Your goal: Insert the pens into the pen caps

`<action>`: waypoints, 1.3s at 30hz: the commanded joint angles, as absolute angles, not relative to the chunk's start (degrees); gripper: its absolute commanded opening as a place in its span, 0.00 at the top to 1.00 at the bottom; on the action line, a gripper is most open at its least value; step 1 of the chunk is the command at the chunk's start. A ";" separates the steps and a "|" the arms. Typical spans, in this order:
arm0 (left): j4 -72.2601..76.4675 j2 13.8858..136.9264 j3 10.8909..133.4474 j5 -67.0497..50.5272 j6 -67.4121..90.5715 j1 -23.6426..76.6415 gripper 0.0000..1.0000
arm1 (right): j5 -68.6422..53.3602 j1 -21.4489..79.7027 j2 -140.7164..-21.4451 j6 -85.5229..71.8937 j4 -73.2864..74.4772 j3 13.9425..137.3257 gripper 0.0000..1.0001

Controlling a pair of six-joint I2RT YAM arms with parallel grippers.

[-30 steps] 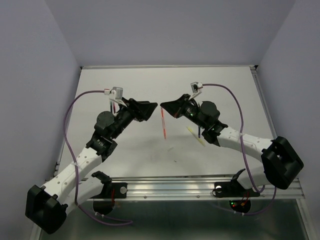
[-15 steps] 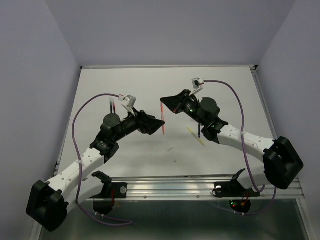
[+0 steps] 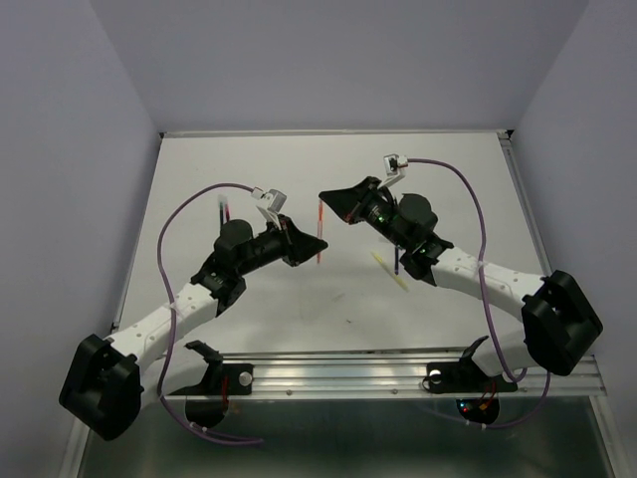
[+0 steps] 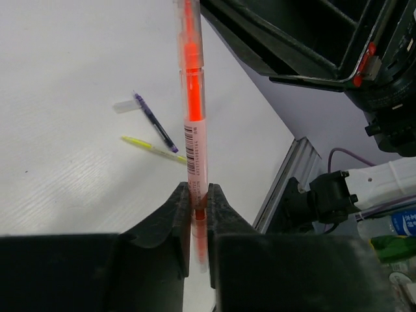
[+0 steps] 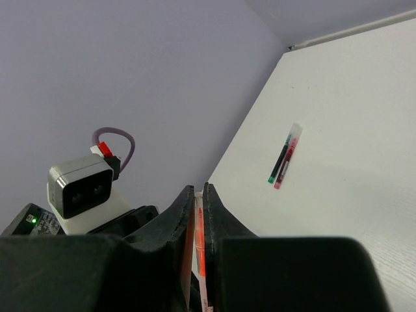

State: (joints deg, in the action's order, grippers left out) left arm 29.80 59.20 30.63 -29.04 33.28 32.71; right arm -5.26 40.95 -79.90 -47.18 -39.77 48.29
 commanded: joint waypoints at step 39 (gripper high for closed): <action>30.77 56.86 37.09 -21.62 34.98 32.87 1.00 | 2.44 44.12 -76.90 -36.65 -35.86 50.61 0.44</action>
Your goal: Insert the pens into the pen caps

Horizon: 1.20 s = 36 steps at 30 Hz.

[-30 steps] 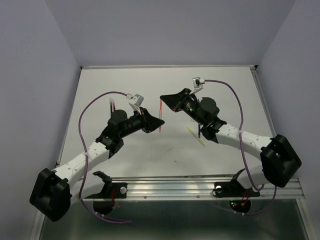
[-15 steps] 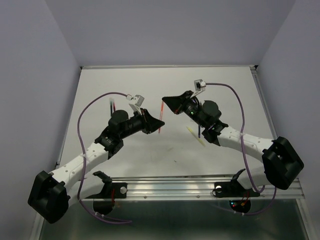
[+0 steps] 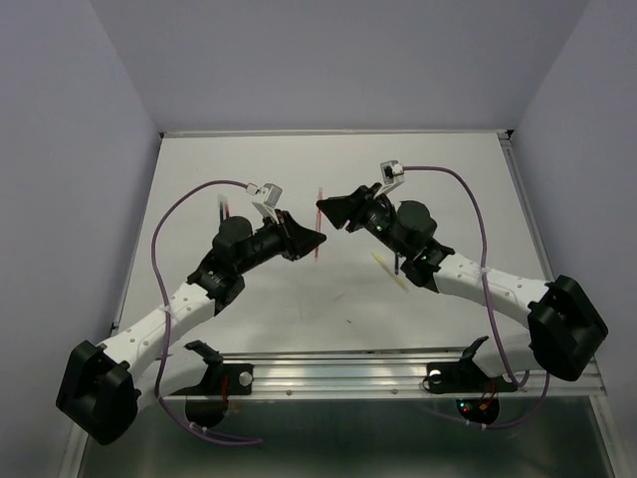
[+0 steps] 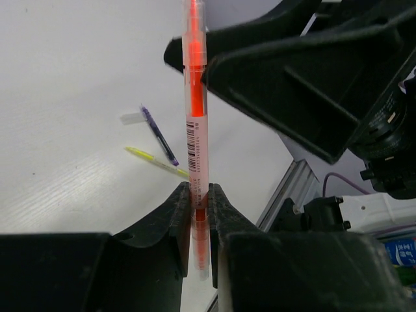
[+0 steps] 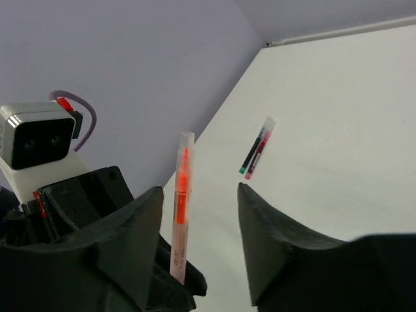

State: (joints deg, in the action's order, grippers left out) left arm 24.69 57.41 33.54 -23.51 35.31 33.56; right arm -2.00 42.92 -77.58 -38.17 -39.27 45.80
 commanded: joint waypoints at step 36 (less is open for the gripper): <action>-15.73 99.57 68.90 18.37 21.00 11.52 1.00 | 13.89 27.95 -77.25 -34.01 -15.65 52.21 0.00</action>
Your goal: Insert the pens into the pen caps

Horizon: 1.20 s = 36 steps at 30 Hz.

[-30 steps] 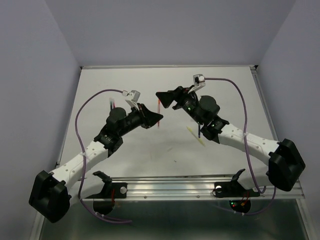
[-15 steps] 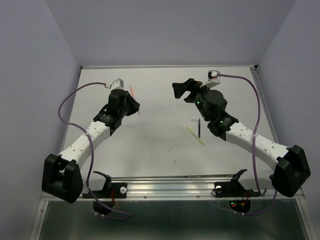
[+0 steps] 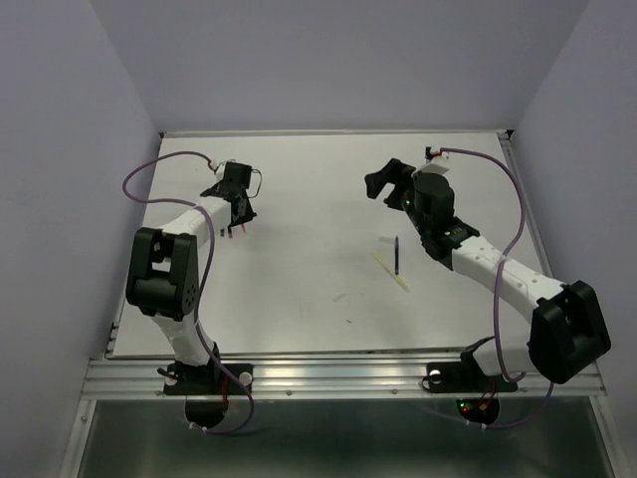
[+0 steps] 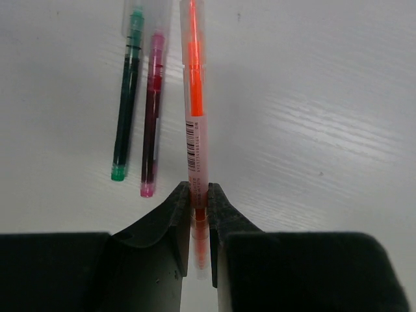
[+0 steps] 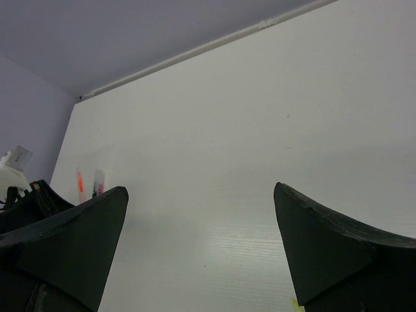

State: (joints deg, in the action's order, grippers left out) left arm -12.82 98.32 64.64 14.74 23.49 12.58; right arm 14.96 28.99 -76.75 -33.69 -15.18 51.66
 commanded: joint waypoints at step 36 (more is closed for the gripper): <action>-19.25 102.05 70.05 16.88 20.39 10.90 0.60 | 12.13 24.52 -78.40 -35.16 -14.68 51.94 0.00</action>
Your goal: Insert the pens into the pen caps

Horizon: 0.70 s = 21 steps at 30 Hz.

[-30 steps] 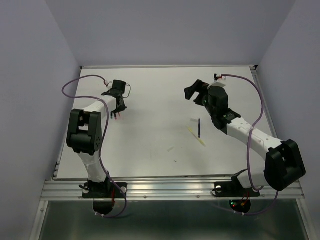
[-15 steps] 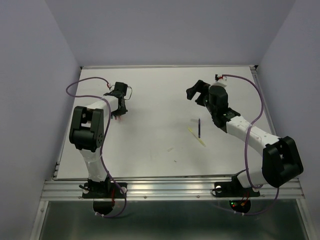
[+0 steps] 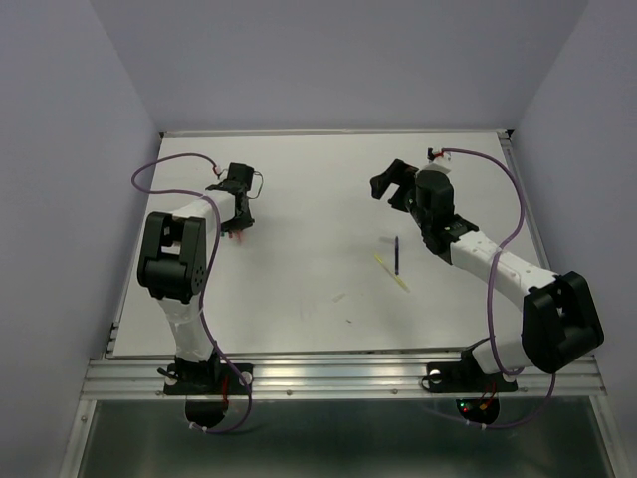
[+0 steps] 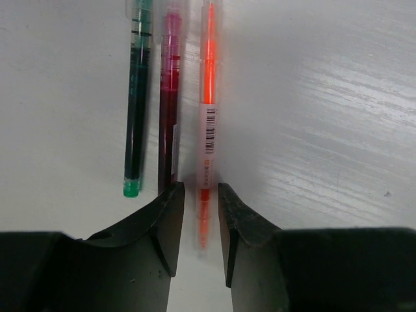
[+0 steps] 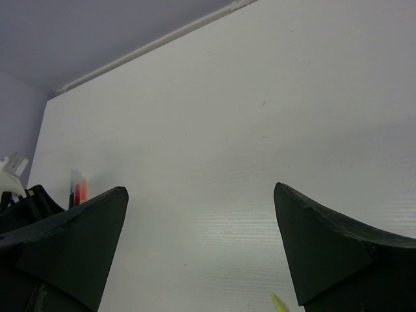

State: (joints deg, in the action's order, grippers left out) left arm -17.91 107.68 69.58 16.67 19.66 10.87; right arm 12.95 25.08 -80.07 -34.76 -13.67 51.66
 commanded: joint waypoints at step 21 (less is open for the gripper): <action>-6.77 74.27 58.03 -6.49 17.84 22.58 0.01 | 8.52 24.52 -73.83 -22.85 7.36 50.89 0.00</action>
